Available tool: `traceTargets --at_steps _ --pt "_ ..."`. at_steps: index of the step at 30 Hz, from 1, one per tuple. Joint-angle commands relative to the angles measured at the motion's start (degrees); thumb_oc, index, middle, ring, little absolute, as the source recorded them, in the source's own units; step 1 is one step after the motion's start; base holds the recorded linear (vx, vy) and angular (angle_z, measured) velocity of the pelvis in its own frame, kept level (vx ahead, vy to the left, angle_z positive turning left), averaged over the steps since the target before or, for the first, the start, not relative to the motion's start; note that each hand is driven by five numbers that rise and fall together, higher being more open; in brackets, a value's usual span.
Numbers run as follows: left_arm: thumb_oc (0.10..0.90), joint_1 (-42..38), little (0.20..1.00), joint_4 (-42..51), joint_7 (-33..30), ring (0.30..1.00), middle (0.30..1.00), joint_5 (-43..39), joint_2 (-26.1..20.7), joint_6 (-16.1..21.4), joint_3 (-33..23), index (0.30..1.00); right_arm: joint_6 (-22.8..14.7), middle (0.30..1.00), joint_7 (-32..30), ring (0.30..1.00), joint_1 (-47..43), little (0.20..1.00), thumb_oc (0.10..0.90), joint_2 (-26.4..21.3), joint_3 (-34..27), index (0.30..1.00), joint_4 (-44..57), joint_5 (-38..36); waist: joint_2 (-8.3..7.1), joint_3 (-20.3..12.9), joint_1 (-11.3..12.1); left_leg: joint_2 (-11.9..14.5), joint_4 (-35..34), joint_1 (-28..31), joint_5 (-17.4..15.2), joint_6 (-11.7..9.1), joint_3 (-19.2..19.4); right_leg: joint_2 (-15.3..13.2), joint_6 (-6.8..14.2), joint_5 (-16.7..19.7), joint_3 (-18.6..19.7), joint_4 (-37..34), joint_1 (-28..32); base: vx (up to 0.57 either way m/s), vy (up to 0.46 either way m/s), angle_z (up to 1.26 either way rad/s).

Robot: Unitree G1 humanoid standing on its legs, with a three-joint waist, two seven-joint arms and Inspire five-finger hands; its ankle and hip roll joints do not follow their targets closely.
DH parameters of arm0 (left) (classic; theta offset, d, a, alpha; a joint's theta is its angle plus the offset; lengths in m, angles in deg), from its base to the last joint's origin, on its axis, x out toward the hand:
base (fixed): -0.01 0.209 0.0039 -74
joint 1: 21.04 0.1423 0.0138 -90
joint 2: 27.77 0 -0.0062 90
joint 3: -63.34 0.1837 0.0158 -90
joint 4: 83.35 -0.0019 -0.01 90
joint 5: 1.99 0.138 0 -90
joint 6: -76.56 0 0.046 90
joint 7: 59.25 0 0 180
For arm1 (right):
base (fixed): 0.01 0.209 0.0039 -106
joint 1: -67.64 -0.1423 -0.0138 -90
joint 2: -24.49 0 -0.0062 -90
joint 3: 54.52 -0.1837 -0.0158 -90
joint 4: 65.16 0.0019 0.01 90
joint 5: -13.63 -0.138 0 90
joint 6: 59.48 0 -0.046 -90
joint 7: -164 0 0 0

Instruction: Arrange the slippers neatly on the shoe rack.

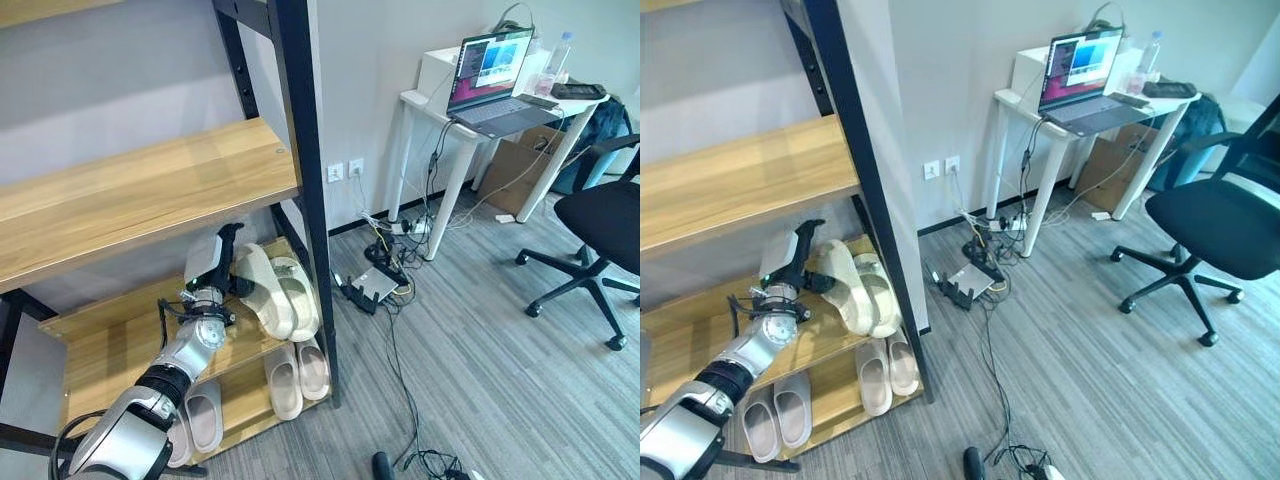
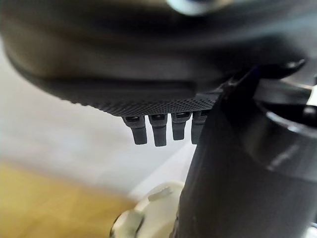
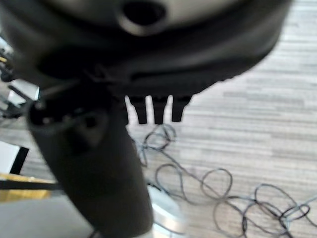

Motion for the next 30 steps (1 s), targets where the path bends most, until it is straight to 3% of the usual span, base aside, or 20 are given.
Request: traceTargets --at_steps 1,15,30 --pt "0.8 -8.61 0.9 -1.62 -2.91 0.9 0.9 0.86 -2.04 1.67 -3.74 0.9 -1.0 0.9 0.11 0.9 -1.93 0.9 0.8 -0.74 0.76 0.9 -0.57 -0.03 1.42 1.42 0.02 -3.18 0.5 -1.26 -4.58 0.94 2.84 -2.16 4.48 -8.6 -2.56 0.75 5.73 -0.01 -0.003 0.1" --pt "0.8 -7.88 0.9 5.35 -4.42 0.9 0.9 3.54 -7.03 1.25 -6.45 0.9 -1.42 0.9 0.28 0.9 -2.34 0.9 0.8 -0.82 -0.1 0.9 0.29 -1.12 0.54 1.05 1.3 -2.76 0.5 0.32 -4.97 0.82 2.18 -1.64 4.09 -9.47 -3.32 0.75 7.91 0.0 -0.003 0.02" --pt "0.8 -5.86 0.9 4.67 -3.14 0.9 0.9 3.75 -5.4 1.41 -6.47 0.9 -1.15 0.9 0.68 0.9 -2.38 0.9 0.8 -0.65 -0.04 0.9 0.24 -1.02 0.94 0.83 1.27 -3.01 0.5 0.84 -5.17 0.88 2.29 -1.82 4.06 -9.48 -3.44 0.75 8.27 0.0 0.0 0.0"
